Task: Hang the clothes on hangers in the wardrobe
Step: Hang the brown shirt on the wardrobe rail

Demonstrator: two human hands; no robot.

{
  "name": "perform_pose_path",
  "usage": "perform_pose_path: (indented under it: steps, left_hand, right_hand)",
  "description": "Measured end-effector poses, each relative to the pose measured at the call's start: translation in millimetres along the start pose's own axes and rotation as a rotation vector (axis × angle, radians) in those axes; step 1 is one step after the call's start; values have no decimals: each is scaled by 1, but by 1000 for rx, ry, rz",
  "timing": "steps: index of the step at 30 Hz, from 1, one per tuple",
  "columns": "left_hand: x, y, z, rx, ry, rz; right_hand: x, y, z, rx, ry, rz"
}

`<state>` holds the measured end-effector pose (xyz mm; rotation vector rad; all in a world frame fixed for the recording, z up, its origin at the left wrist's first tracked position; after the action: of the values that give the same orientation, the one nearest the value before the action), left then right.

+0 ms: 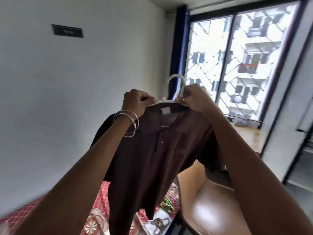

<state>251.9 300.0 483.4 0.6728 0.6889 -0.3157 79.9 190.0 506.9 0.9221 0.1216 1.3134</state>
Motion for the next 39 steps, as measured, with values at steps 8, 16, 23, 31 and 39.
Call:
perform_pose_path:
  steps: [8, 16, 23, 31, 39]
  left_hand:
    - [-126, -91, -25, 13, -310, 6]
    - [-309, -234, -102, 174, -582, 95]
    - [-433, -341, -155, 201, -617, -144]
    - [-557, -440, -150, 114, -498, -324]
    - [-641, -569, -120, 69, -544, -328]
  right_hand:
    - [-48, 156, -94, -328, -177, -70]
    - [-92, 338, -233, -524, -391, -268]
    - [-129, 467, -331, -568, -432, -417]
    - [-192, 604, -412, -295, -469, -849]
    - [-306, 702, -421, -374, -459, -874]
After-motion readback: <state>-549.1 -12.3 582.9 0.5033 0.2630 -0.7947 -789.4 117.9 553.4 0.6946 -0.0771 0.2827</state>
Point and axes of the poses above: each hand's wrist, its own z-axis towards the middle knuckle, its own y-axis out of the back of the hand, x = y × z, the point moved 8 cm from there along z, towards the middle knuckle, and after that the axes turned 9 degrees about y, right-handed, at the moved point
